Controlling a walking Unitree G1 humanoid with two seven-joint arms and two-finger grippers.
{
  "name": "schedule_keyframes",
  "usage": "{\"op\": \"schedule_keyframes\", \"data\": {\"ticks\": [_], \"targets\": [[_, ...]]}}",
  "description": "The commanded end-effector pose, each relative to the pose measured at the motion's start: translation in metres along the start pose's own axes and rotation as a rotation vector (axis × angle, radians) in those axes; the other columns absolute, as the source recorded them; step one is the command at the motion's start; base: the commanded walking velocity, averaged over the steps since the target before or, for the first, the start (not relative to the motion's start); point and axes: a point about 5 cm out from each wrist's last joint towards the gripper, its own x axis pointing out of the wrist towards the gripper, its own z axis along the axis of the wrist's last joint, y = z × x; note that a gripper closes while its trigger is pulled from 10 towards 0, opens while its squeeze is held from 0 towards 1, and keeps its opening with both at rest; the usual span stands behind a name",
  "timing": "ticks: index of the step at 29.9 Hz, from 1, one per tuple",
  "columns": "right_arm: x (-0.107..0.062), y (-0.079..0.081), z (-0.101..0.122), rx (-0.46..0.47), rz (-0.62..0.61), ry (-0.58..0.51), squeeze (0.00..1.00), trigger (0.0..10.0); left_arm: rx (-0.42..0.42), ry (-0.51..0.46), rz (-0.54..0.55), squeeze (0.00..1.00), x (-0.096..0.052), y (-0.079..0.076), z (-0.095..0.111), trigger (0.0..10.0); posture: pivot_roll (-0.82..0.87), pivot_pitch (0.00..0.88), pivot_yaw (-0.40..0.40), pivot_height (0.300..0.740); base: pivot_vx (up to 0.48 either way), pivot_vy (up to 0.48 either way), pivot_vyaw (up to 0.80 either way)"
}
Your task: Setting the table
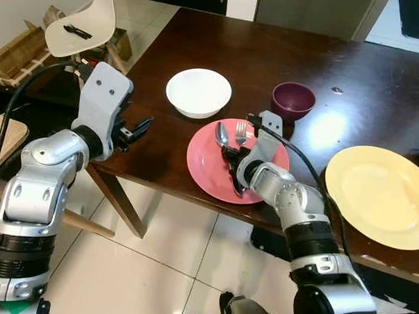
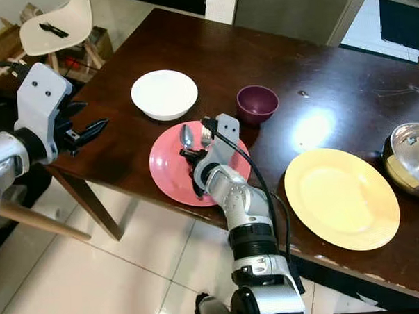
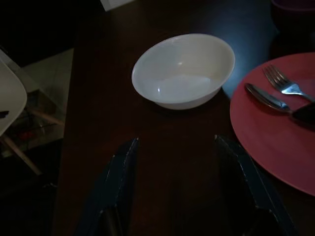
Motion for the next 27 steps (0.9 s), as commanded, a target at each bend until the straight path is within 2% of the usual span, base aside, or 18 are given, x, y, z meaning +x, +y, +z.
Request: {"op": "schedule_keyframes", "data": {"ticks": [1, 4, 5, 6, 13, 15, 19, 20, 23, 25, 27], "targets": [[-0.002, -0.007, -0.009, -0.008, -0.039, 0.027, 0.0, 10.0, -0.022, 0.019, -0.019, 0.0, 0.001, -0.006, -0.006, 10.0, 0.01, 0.157, 0.034, 0.74, 0.0, 0.0, 0.0], [-0.002, -0.007, -0.007, -0.016, -0.039, 0.019, 0.0, 10.0, -0.023, 0.018, -0.021, 0.0, 0.002, -0.007, -0.006, 10.0, 0.01, 0.155, 0.034, 0.74, 0.0, 0.0, 0.0], [-0.001, -0.008, -0.004, -0.022, -0.043, 0.011, 0.83, 10.0, -0.025, 0.015, -0.022, 0.0, 0.003, -0.007, -0.006, 10.0, 0.01, 0.152, 0.035, 0.74, 0.0, 0.0, 0.0], [-0.001, -0.009, -0.001, -0.023, -0.047, 0.005, 1.0, 10.0, -0.025, 0.012, -0.022, 0.0, 0.004, -0.008, -0.005, 10.0, 0.01, 0.149, 0.035, 0.74, 0.0, 0.0, 0.0], [0.0, -0.009, 0.008, -0.005, -0.033, -0.039, 1.0, 10.0, -0.027, 0.01, -0.023, 0.0, 0.005, -0.008, -0.005, 10.0, 0.01, 0.143, 0.038, 0.74, 0.0, 0.0, 0.0], [-0.001, -0.003, 0.016, 0.014, 0.023, -0.081, 1.0, 10.0, -0.03, 0.007, -0.027, 0.0, 0.006, -0.01, -0.004, 10.0, 0.01, 0.138, 0.041, 0.74, 0.0, 0.0, 0.0], [-0.009, 0.004, 0.03, -0.007, 0.104, -0.138, 1.0, 10.0, -0.041, -0.002, -0.038, 0.0, 0.009, -0.015, -0.004, 10.0, 0.0, 0.13, 0.04, 0.74, 0.0, 0.0, 0.0], [-0.021, 0.002, 0.04, -0.037, 0.124, -0.189, 0.0, 10.0, -0.061, -0.014, -0.037, 0.0, 0.01, -0.018, -0.004, 10.0, -0.01, 0.119, 0.042, 0.74, 0.0, 0.0, 0.0], [-0.041, -0.003, 0.045, -0.103, 0.119, -0.25, 0.0, 10.0, -0.094, -0.027, -0.022, 0.0, 0.012, -0.024, -0.006, 10.0, -0.03, 0.106, 0.047, 0.74, 0.0, 0.0, 0.0], [-0.046, -0.005, 0.045, -0.119, 0.111, -0.261, 0.0, 10.0, -0.104, -0.029, -0.014, 0.0, 0.012, -0.026, -0.007, 10.0, -0.03, 0.105, 0.048, 0.74, 0.0, 0.0, 0.0], [-0.06, -0.011, 0.04, -0.196, 0.085, -0.303, 0.0, 10.0, -0.131, -0.042, 0.009, 0.0, 0.013, -0.031, -0.009, 10.0, -0.05, 0.094, 0.055, 0.74, 0.0, 0.0, 0.0]]}}
